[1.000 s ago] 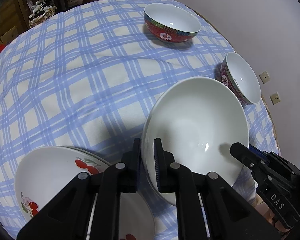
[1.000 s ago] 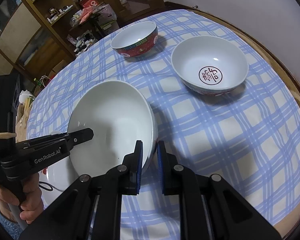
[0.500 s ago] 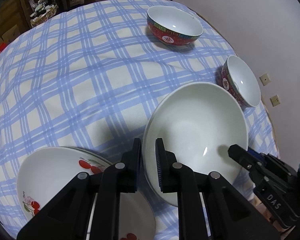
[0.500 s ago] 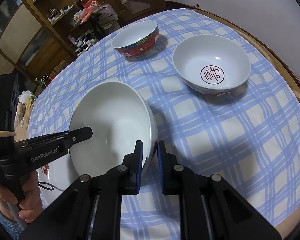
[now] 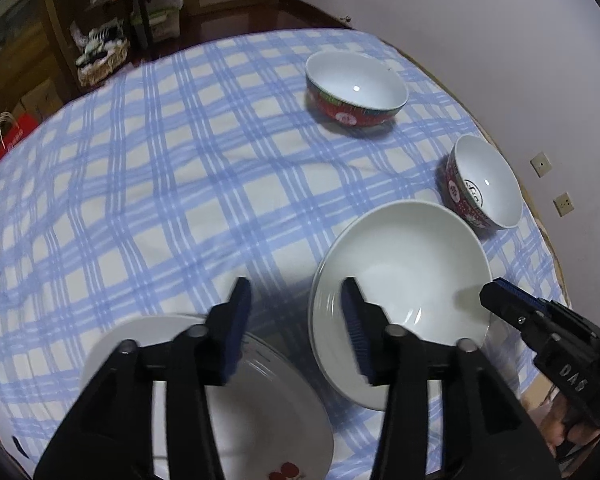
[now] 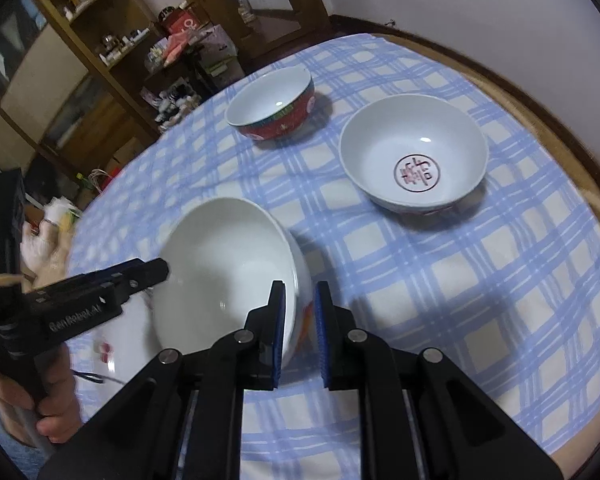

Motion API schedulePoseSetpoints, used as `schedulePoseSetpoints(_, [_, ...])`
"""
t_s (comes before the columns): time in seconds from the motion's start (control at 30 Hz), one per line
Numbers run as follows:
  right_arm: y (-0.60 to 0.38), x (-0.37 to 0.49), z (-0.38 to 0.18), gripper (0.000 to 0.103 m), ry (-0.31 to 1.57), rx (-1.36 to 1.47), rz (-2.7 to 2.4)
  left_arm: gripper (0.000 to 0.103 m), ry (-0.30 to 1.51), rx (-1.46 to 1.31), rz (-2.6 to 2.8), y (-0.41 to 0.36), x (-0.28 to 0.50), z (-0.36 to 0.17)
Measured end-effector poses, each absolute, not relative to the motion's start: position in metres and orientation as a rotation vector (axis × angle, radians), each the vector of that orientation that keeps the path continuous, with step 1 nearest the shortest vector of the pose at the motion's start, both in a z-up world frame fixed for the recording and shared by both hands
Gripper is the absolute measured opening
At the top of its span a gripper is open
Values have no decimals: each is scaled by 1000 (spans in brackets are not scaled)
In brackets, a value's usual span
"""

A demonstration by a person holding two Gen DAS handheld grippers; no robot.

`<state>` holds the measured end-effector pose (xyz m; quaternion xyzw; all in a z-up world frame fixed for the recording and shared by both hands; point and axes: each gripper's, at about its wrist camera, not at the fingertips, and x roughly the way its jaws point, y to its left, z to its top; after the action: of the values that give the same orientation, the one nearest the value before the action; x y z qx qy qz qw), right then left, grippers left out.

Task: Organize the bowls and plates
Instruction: 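Open both grippers to release the white bowls onto the stack, then move both grippers to the red-symbol white bowl and close on its rim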

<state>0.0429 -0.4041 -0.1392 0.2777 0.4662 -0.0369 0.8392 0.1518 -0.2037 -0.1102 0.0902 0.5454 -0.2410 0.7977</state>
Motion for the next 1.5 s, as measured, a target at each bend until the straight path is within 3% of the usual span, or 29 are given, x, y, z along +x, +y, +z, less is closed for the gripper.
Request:
schedulePoseSetpoints(0.07, [-408, 42, -133, 20, 967, 580, -92, 62, 1139, 213, -517, -206, 150, -102])
schedulePoseSetpoints(0.13, [-409, 42, -128, 41, 951, 549, -122, 73, 1112, 223, -518, -208, 149, -95])
schedulePoseSetpoints(0.17, [-410, 41, -124, 44, 939, 533, -137, 84, 1102, 229, -514, -210, 148, -92])
schedulePoseSetpoints(0.23, [-415, 40, -117, 55, 916, 517, -167, 93, 1096, 242, -507, -215, 148, -88])
schedulePoseSetpoints(0.33, [-423, 37, -108, 77, 891, 500, -217, 93, 1111, 248, -523, -224, 149, -85])
schedulePoseSetpoints(0.43, [-433, 34, -99, 93, 861, 479, -252, 93, 1102, 251, -544, -232, 148, -77])
schedulePoseSetpoints(0.53, [-441, 32, -91, 101, 833, 452, -295, 93, 1068, 270, -558, -241, 145, -66])
schedulePoseSetpoints(0.9, [-471, 37, -81, 102, 751, 469, -343, 93, 1006, 261, -600, -274, 166, -45])
schedulePoseSetpoints(1.5, [-518, 43, -99, 102, 717, 513, -416, 93, 1062, 286, -682, -346, 198, -70])
